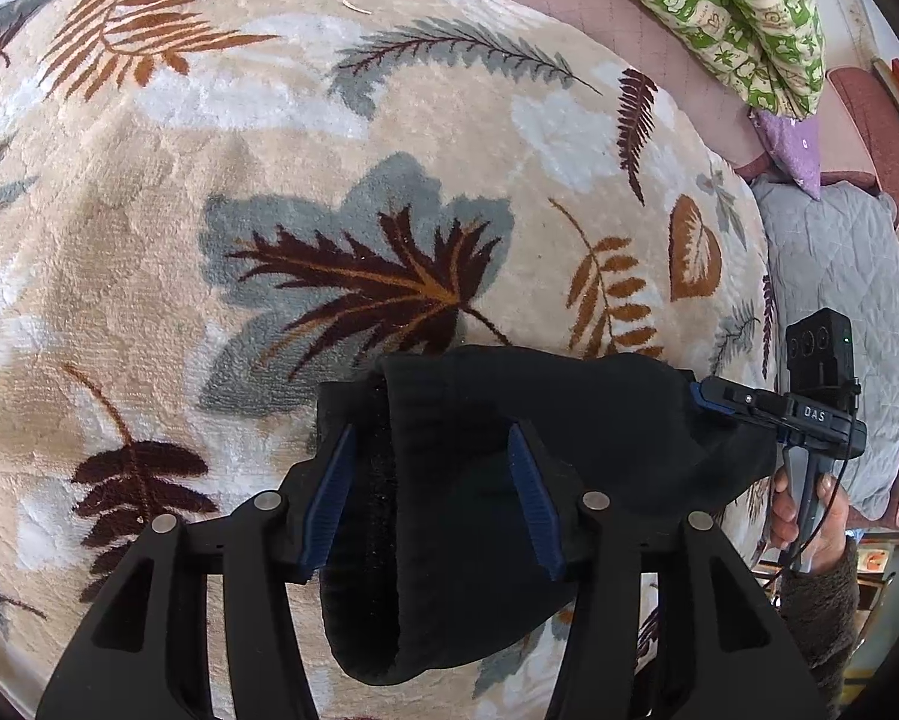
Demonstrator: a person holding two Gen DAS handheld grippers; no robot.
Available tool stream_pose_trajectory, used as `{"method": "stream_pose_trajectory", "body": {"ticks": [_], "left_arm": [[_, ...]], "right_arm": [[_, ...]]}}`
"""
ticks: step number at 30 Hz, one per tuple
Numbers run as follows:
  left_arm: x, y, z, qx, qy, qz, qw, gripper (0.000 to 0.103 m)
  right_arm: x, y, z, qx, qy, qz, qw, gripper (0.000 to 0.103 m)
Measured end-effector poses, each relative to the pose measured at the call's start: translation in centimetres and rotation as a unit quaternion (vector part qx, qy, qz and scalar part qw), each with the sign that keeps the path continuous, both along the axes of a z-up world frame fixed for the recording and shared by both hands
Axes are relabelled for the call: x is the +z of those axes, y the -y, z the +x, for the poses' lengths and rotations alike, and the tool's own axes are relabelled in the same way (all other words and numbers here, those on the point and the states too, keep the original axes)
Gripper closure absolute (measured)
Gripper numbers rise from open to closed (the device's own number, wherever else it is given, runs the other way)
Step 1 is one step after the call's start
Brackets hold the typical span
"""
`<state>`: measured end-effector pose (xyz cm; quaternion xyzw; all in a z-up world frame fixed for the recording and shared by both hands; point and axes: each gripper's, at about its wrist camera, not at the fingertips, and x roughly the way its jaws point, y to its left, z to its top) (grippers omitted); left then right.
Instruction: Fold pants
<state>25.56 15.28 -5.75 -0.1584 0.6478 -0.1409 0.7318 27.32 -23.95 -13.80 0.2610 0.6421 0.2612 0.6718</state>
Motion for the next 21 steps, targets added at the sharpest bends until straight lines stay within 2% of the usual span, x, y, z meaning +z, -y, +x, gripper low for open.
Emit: {"method": "stream_pose_trajectory", "body": {"ticks": [3, 7, 9, 10, 12, 13, 14, 15, 18, 21], "left_arm": [[0.0, -0.1, 0.2, 0.003, -0.003, -0.013, 0.9999, 0.047], [-0.3, -0.4, 0.5, 0.019, -0.014, -0.058, 0.9981, 0.047], [-0.5, -0.2, 0.7, 0.022, -0.020, -0.058, 0.9979, 0.047], [-0.6, -0.1, 0.8, 0.023, -0.021, -0.059, 0.9978, 0.047], [-0.5, 0.1, 0.8, 0.026, -0.013, -0.057, 0.9980, 0.048], [-0.4, 0.2, 0.6, 0.031, -0.007, -0.059, 0.9978, 0.058], [-0.4, 0.2, 0.4, 0.032, -0.004, -0.064, 0.9974, 0.069], [-0.6, 0.4, 0.3, 0.029, -0.006, -0.061, 0.9977, 0.086], [-1.6, 0.5, -0.9, 0.022, -0.016, -0.046, 0.9986, 0.095], [-2.0, 0.0, -2.0, 0.025, -0.022, -0.058, 0.9978, 0.095]], "right_arm": [[-0.3, -0.3, 0.1, -0.021, -0.007, 0.003, 1.000, 0.057], [-1.2, -0.8, 0.3, -0.075, -0.035, 0.022, 0.996, 0.056], [-1.1, -1.0, 0.5, -0.079, -0.034, 0.015, 0.996, 0.056], [-1.0, -1.1, 0.5, -0.082, -0.032, 0.008, 0.996, 0.061], [-0.9, -1.1, 0.3, -0.099, -0.021, -0.021, 0.995, 0.083], [-0.9, -1.0, 0.2, -0.105, -0.014, -0.036, 0.994, 0.098], [-1.0, -0.8, 0.1, -0.112, -0.009, -0.042, 0.993, 0.098], [-1.0, -0.6, -0.1, -0.122, -0.005, -0.037, 0.992, 0.098], [-0.2, 0.1, -0.6, -0.142, 0.025, -0.026, 0.989, 0.100], [0.3, 0.6, -0.9, -0.152, 0.040, -0.006, 0.988, 0.100]]}}
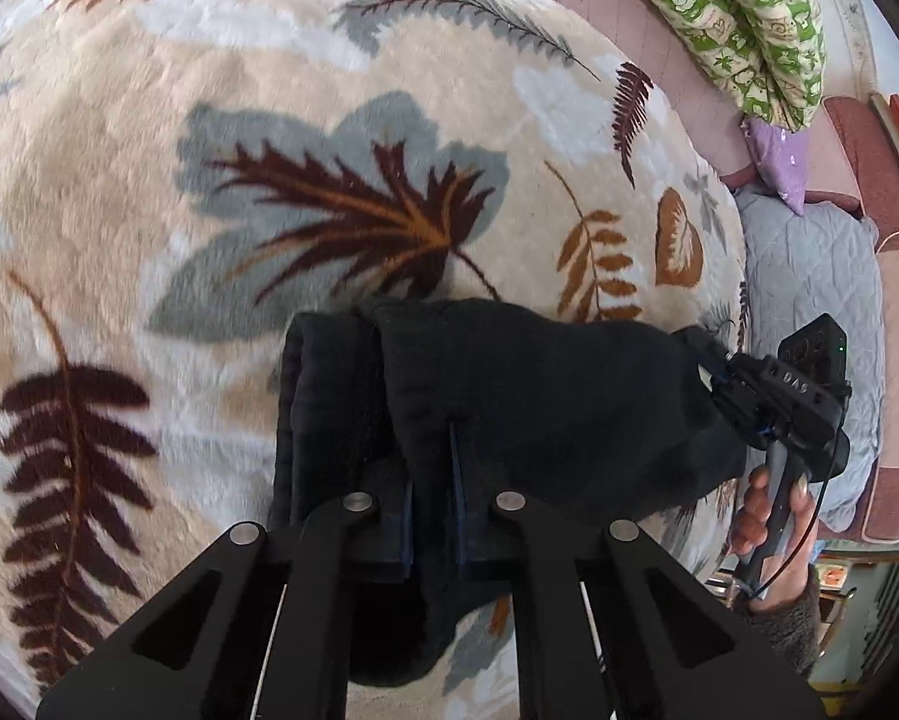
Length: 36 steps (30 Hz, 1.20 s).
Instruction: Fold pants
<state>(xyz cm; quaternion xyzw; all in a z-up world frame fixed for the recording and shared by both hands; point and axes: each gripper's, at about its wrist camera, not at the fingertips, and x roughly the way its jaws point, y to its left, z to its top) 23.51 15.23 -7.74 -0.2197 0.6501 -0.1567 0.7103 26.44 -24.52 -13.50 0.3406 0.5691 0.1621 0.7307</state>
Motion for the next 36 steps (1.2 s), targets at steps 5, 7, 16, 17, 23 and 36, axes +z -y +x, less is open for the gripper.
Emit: {"method": "stream_pose_trajectory", "body": {"ticks": [5, 7, 16, 17, 23, 36], "left_arm": [[0.8, -0.3, -0.2, 0.001, 0.025, 0.024, 0.9994, 0.096], [0.8, -0.3, 0.0, 0.006, 0.031, 0.036, 0.9988, 0.096], [0.3, -0.3, 0.4, -0.004, 0.028, 0.033, 0.9990, 0.095], [0.2, -0.3, 0.4, -0.002, 0.027, 0.030, 0.9992, 0.095], [0.4, -0.4, 0.1, -0.008, 0.028, 0.028, 0.9992, 0.095], [0.4, -0.5, 0.2, -0.001, 0.024, 0.017, 0.9996, 0.095]], "right_arm": [[2.3, 1.2, -0.4, -0.018, 0.055, 0.048, 0.997, 0.100], [2.1, 1.7, -0.2, -0.034, 0.056, 0.064, 0.996, 0.100], [0.4, 2.4, 1.7, 0.030, 0.019, 0.037, 0.999, 0.096], [0.8, 1.6, 1.7, 0.057, 0.029, 0.019, 0.998, 0.092], [1.7, -2.4, 1.7, 0.194, 0.040, -0.073, 0.977, 0.073], [5.0, -5.1, -1.5, 0.260, 0.152, -0.195, 0.933, 0.098]]}}
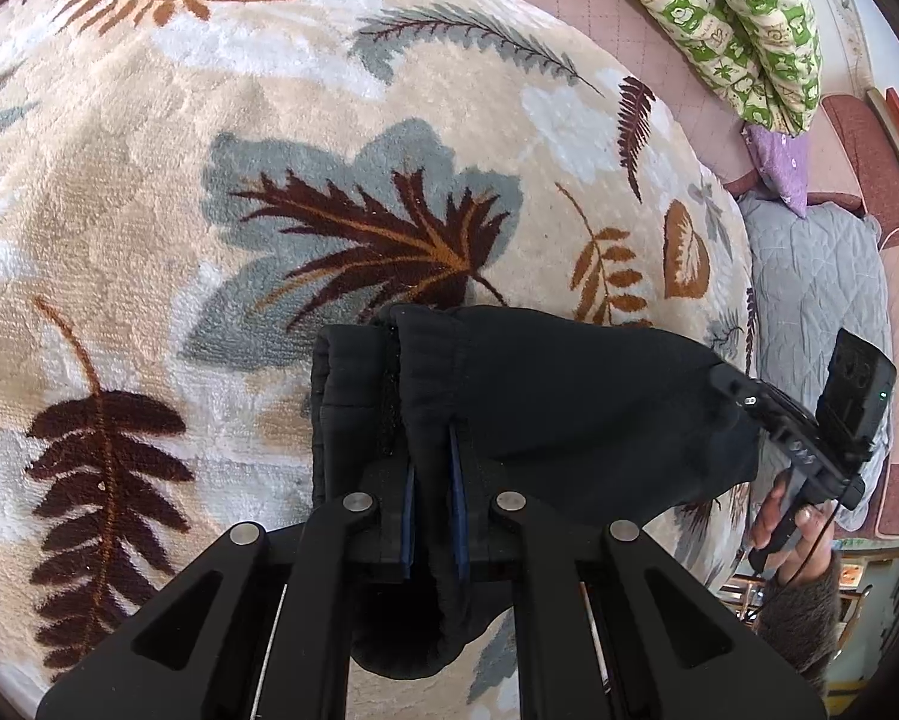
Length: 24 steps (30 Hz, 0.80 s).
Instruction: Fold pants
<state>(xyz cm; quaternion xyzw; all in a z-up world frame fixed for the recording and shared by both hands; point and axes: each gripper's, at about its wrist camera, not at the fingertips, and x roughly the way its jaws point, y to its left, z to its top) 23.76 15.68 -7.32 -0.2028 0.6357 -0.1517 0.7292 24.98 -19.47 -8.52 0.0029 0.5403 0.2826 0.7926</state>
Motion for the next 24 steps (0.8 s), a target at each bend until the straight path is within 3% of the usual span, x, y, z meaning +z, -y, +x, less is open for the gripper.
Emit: {"method": "stream_pose_trajectory", "body": {"ticks": [3, 6, 11, 16, 20, 22, 24], "left_arm": [[0.7, 0.0, 0.1, -0.002, 0.009, -0.012, 0.9999, 0.095], [1.4, -0.3, 0.3, 0.004, 0.026, -0.024, 0.9994, 0.093], [0.7, 0.0, 2.1, 0.017, 0.011, -0.005, 0.9998, 0.091], [0.8, 1.2, 1.7, 0.000, 0.050, 0.068, 0.9964, 0.091], [0.7, 2.6, 1.2, -0.027, 0.080, 0.119, 0.9893, 0.091], [0.7, 2.2, 1.2, -0.021, 0.078, 0.109, 0.9907, 0.091], [1.0, 1.0, 1.2, -0.007, 0.067, 0.076, 0.9948, 0.091]], "right_arm": [[0.5, 2.2, -0.7, -0.035, 0.000, 0.051, 0.998, 0.098], [-0.4, 1.7, -0.8, -0.030, -0.005, 0.028, 0.999, 0.098], [-0.8, 0.9, 0.0, -0.038, -0.001, 0.020, 0.999, 0.098], [0.4, 1.2, -0.4, -0.050, 0.030, 0.039, 0.998, 0.098], [-2.3, 0.5, 0.1, -0.045, 0.026, -0.004, 0.999, 0.096], [-3.4, 0.5, 0.3, -0.058, 0.030, -0.012, 0.998, 0.093], [-3.4, 0.9, 0.5, -0.063, 0.026, -0.001, 0.998, 0.090]]}}
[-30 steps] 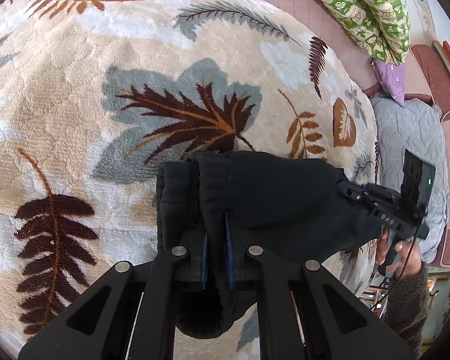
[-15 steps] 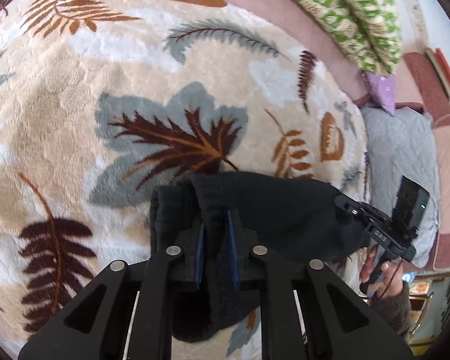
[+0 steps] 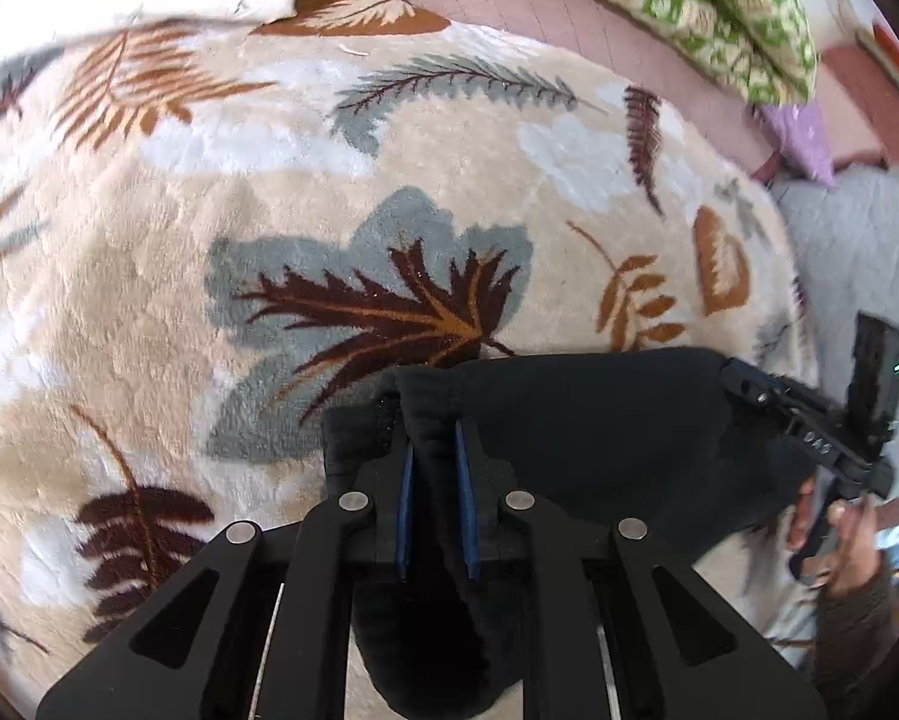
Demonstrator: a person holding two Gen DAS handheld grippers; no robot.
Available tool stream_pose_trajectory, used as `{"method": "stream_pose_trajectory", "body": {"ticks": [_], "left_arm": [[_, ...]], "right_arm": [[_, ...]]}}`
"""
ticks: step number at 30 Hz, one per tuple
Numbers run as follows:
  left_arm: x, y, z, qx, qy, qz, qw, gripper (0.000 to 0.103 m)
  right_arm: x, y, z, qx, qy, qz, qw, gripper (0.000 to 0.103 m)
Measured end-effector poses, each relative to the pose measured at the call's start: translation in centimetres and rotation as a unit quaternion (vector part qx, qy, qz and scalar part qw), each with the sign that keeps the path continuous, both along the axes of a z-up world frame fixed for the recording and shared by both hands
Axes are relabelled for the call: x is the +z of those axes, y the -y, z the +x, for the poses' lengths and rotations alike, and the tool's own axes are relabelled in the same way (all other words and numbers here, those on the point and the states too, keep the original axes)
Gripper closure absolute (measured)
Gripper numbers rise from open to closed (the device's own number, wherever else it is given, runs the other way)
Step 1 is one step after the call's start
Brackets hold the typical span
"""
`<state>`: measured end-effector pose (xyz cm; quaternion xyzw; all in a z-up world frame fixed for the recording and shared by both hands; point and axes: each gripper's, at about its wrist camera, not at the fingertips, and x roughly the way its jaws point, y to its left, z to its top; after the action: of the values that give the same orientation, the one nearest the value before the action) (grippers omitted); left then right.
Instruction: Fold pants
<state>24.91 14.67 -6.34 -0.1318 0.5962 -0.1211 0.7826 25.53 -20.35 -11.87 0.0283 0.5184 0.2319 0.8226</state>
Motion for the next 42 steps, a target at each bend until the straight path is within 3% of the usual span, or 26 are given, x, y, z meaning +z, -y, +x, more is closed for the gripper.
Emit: {"method": "stream_pose_trajectory", "body": {"ticks": [1, 3, 7, 10, 12, 16, 21, 27, 31, 42], "left_arm": [[0.2, -0.8, -0.1, 0.012, -0.008, -0.023, 0.9996, 0.091], [0.5, -2.0, -0.5, 0.034, -0.020, -0.051, 0.9979, 0.090], [3.2, -3.9, -2.4, 0.096, 0.010, -0.018, 0.9952, 0.090], [5.1, -3.4, -4.1, 0.122, 0.018, -0.036, 0.9917, 0.090], [5.8, -0.9, -5.3, 0.104, 0.012, -0.059, 0.9928, 0.090], [5.7, 9.1, -8.2, 0.024, -0.022, -0.105, 0.9940, 0.073], [3.4, 22.3, -10.9, -0.047, -0.074, -0.148, 0.9851, 0.073], [0.2, 31.8, -11.6, -0.014, -0.121, -0.194, 0.9734, 0.073], [-0.7, 34.2, -12.0, 0.005, -0.142, -0.204, 0.9685, 0.073], [-1.7, 37.2, -10.9, 0.071, -0.149, -0.240, 0.9566, 0.073]], "right_arm": [[0.3, 0.4, 0.1, -0.006, -0.003, 0.001, 1.000, 0.081], [1.4, 1.8, 0.1, -0.029, 0.003, -0.019, 0.999, 0.074], [5.0, 7.0, -1.8, -0.091, 0.008, 0.006, 0.996, 0.073], [7.9, 10.9, -5.3, -0.120, 0.013, 0.041, 0.992, 0.063], [9.5, 13.7, -8.6, -0.142, 0.020, 0.056, 0.988, 0.055], [10.3, 18.9, -13.9, -0.188, 0.018, 0.081, 0.979, 0.053], [8.5, 25.4, -19.5, -0.259, -0.009, 0.109, 0.960, 0.051], [5.8, 29.7, -20.1, -0.289, -0.031, 0.141, 0.946, 0.047], [3.6, 30.9, -18.0, -0.289, -0.044, 0.163, 0.942, 0.045], [-2.1, 32.6, -11.5, -0.280, -0.079, 0.243, 0.925, 0.043]]}}
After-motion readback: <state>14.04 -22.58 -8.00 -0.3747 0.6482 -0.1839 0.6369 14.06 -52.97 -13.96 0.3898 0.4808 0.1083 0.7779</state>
